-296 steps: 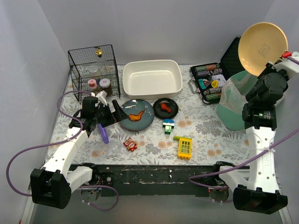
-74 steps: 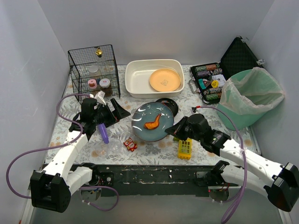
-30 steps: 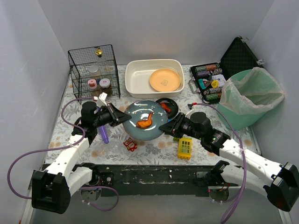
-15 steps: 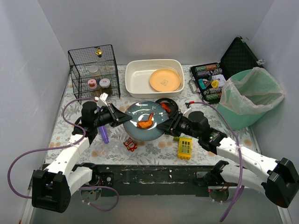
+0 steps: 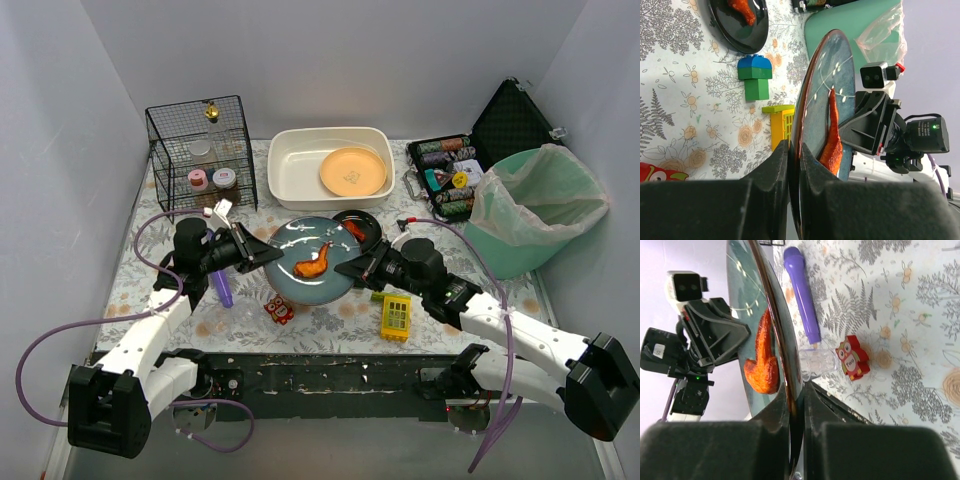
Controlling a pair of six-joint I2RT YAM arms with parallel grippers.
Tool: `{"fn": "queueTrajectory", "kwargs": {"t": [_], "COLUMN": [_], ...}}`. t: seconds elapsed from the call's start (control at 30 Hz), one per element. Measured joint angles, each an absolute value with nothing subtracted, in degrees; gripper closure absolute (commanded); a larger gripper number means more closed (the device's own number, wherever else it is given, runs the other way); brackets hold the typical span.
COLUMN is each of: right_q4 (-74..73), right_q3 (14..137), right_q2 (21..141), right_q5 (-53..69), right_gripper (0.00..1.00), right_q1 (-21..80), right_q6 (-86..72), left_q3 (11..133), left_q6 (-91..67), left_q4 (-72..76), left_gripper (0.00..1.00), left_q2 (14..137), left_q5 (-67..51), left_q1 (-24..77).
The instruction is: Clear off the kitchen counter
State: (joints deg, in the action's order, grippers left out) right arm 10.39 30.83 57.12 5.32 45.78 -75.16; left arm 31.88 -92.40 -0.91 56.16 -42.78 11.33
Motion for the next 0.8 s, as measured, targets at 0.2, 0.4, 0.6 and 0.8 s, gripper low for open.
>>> {"fn": "queueTrajectory", "kwargs": {"t": [0.2, 0.4, 0.6, 0.8], "right_q4": [10.9, 9.06, 3.6, -5.1], "right_q3": [29.85, 26.85, 26.72, 26.87], "right_q2": [56.34, 53.54, 49.25, 45.56], "right_q5": [5.17, 4.23, 0.99, -4.91], "right_gripper": [0.99, 0.99, 0.99, 0.99], "right_q1": [45.84, 46.26, 46.28, 46.13], "right_q6": [-75.05, -75.0, -74.78, -76.49], "left_q3": [31.48, 31.31, 31.31, 31.92], "left_q6": [-92.9, -93.73, -93.76, -91.66], "left_q4": [-0.25, -0.01, 1.13, -0.05], "left_gripper": [0.42, 0.23, 0.17, 0.14], "left_q2": [55.24, 54.96, 55.22, 56.58], "left_q5": [-43.7, -46.63, -47.22, -47.27], "left_q1": [11.44, 12.23, 12.19, 12.19]}}
